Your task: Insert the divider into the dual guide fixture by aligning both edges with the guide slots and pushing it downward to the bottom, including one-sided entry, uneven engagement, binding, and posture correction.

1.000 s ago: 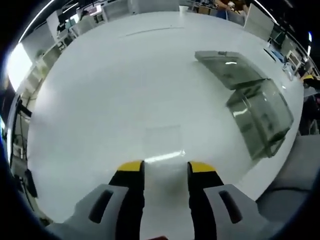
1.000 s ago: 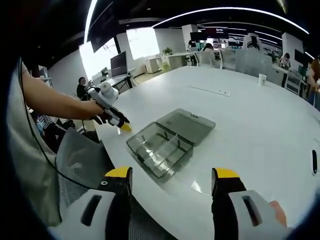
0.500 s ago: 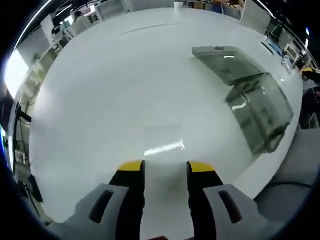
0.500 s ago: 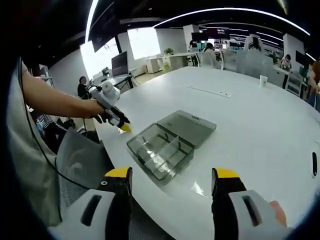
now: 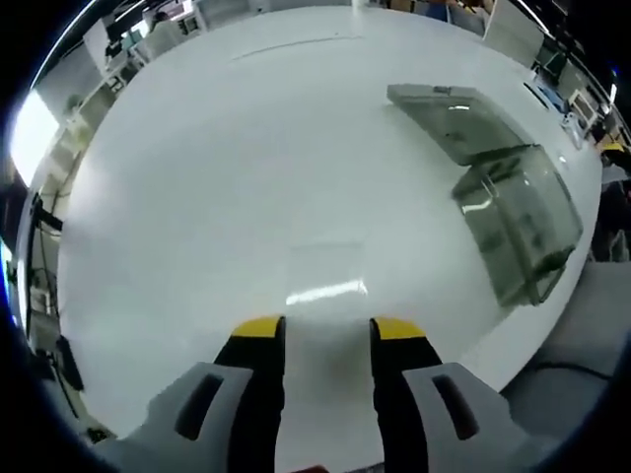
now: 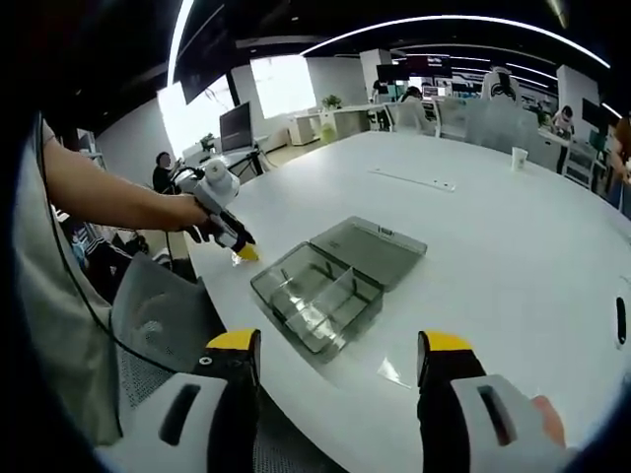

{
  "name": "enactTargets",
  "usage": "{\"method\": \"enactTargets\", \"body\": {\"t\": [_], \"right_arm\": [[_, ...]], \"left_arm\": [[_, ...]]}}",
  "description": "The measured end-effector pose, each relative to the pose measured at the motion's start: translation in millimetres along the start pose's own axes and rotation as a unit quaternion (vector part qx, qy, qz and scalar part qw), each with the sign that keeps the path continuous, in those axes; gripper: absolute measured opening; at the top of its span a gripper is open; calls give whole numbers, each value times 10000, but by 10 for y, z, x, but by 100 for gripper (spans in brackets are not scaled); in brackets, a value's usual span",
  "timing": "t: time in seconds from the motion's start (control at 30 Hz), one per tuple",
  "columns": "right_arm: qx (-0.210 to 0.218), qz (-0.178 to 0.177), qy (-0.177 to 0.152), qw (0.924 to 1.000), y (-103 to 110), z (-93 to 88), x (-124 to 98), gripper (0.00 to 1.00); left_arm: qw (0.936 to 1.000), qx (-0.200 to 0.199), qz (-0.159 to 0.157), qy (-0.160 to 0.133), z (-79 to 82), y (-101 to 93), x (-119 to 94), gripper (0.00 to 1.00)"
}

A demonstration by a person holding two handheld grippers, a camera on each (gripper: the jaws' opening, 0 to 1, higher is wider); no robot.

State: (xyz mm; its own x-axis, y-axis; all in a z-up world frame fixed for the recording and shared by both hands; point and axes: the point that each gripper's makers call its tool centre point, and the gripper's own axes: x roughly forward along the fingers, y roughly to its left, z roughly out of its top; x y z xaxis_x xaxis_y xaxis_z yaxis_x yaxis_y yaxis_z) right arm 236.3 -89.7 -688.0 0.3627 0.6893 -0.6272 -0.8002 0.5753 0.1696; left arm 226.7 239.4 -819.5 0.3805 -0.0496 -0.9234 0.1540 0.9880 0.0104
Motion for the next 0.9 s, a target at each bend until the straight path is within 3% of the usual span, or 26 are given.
{"method": "enactTargets", "body": {"t": [0.9], "right_arm": [[-15,33,-9,10000,19,36,17,62]], "left_arm": [[9996,233,-153,45,37,-1,-25,28]]}}
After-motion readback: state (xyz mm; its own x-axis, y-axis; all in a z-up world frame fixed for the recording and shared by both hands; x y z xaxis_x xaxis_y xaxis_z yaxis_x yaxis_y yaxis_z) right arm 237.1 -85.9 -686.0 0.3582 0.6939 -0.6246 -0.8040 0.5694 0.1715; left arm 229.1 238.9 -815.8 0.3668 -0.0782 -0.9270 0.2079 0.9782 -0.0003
